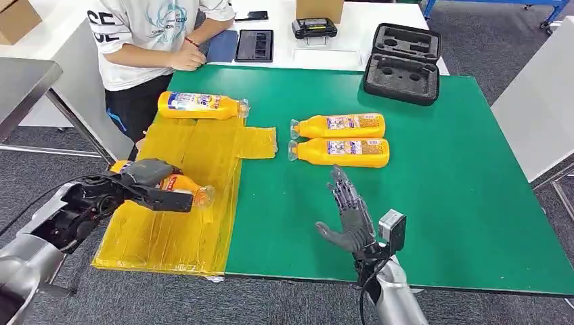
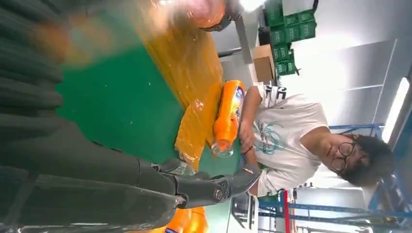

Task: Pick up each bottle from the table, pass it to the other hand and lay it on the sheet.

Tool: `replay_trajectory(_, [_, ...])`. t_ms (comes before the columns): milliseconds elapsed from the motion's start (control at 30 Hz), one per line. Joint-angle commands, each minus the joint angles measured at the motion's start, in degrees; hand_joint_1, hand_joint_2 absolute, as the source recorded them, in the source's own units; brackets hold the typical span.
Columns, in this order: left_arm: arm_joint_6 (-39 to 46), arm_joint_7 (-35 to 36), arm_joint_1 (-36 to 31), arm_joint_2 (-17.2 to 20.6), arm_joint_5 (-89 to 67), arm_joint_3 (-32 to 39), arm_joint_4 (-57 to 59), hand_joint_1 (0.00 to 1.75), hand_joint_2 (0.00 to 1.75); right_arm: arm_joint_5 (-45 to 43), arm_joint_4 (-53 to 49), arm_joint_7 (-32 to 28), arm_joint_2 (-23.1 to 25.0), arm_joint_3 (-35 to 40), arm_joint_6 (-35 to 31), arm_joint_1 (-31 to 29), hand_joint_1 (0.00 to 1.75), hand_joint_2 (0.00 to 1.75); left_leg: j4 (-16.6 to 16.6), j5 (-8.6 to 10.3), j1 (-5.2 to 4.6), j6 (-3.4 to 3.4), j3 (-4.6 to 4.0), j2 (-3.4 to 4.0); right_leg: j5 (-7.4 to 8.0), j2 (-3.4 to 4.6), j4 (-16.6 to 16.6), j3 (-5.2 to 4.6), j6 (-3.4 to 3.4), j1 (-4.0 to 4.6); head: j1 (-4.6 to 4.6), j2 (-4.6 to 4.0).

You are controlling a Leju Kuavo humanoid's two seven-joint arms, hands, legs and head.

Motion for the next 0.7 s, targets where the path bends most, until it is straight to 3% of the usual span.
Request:
replay_trajectory(33, [0.89,0.89,-3.49,-3.67,-0.52,-5.52,7.84,1.75,1.75,0.39,4.58,-0.2,0.13,-0.52,-0.57,-2.64,0.0,1.75,-0.04,-0.03,0.01,-0.04,0.18,-0.1,-0.07,-0.11,-0.04,0.21,-0.05,0.01,-0.02,0.0])
replay_trajectory(467, [4.67,2.84,-0.82,-4.81,-2.99,-5.11,10.93,1.75,1.75,1.43,3.81,0.12,0.83,-0.98,-0.61,-2.06,0.0,1.75,-0.07,-0.17,0.04,-0.09,0.51,0.02,-0.16,0.02,-0.07,0.51,-0.11,0.05,0.0,0.0])
replay_trajectory(700, [5.2,3.28,-0.22,-5.33,-3.36,-4.93,11.39,1.75,1.75,1.71,4.34,0.15,0.9,-1.08,-0.81,-2.35,0.0,1.75,-0.06,-0.05,0.0,-0.04,0.21,-0.01,-0.05,-0.01,-0.05,0.22,-0.05,0.0,-0.02,0.0])
